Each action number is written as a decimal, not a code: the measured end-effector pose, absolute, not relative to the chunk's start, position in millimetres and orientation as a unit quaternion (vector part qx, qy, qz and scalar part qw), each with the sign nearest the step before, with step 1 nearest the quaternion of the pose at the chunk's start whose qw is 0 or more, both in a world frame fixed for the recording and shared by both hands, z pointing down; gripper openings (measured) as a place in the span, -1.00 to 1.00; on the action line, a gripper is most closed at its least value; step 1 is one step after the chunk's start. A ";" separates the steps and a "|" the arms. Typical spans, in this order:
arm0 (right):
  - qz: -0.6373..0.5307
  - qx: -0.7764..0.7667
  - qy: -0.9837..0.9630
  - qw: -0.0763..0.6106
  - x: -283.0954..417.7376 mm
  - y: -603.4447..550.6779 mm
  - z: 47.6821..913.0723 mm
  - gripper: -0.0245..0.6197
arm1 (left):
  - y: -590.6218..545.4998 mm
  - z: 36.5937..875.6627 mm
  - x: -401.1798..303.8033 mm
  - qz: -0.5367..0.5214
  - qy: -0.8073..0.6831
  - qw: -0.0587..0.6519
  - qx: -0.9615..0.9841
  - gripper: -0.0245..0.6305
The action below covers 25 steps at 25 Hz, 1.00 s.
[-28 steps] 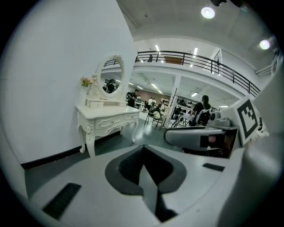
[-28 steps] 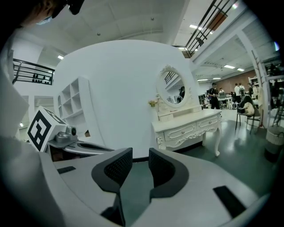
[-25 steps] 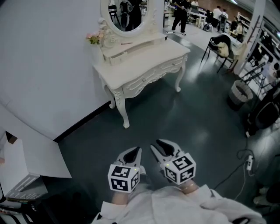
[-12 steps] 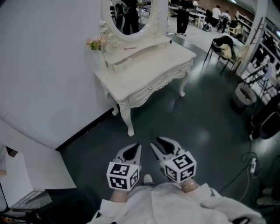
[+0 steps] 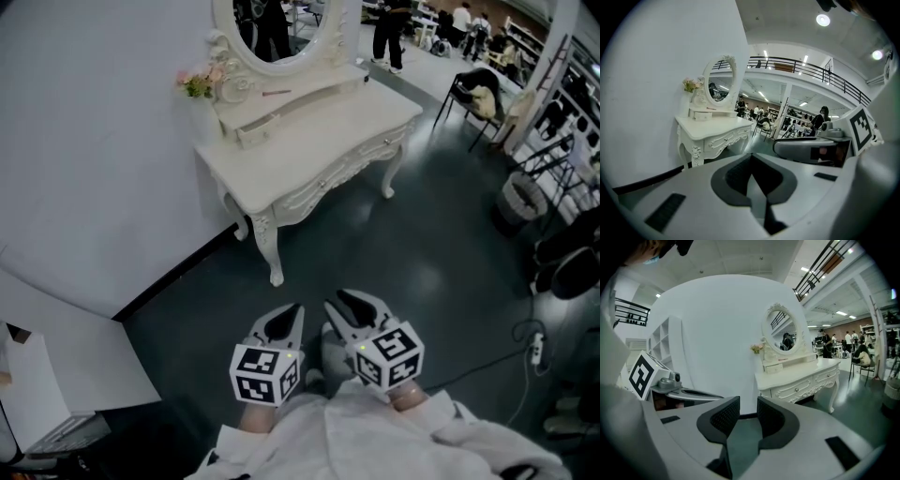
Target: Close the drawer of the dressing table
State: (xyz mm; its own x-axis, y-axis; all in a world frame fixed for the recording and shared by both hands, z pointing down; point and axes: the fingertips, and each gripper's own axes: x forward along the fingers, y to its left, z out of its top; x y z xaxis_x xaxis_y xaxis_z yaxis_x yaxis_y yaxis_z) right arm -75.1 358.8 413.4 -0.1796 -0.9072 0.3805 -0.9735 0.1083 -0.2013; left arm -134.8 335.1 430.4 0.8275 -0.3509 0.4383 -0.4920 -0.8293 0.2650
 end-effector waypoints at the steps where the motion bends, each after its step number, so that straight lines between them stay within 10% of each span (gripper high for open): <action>1: 0.205 0.635 -0.740 0.081 -72.6 354.2 413.0 -0.64 | 330.7 430.9 -133.5 0.188 -0.226 0.188 0.937 -0.91; 25: 0.181 0.600 -0.775 0.081 43.8 151.6 394.3 -0.64 | 135.2 423.8 -36.0 0.185 -0.291 0.189 0.920 -0.91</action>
State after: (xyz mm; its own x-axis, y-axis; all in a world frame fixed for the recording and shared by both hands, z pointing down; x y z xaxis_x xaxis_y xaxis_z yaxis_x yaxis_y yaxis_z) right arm 43.8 151.6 394.3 -0.2675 -0.9004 0.3432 -0.9592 0.2149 -0.1838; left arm -36.0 135.2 423.8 0.7625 -0.4652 0.4497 -0.6049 -0.7592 0.2401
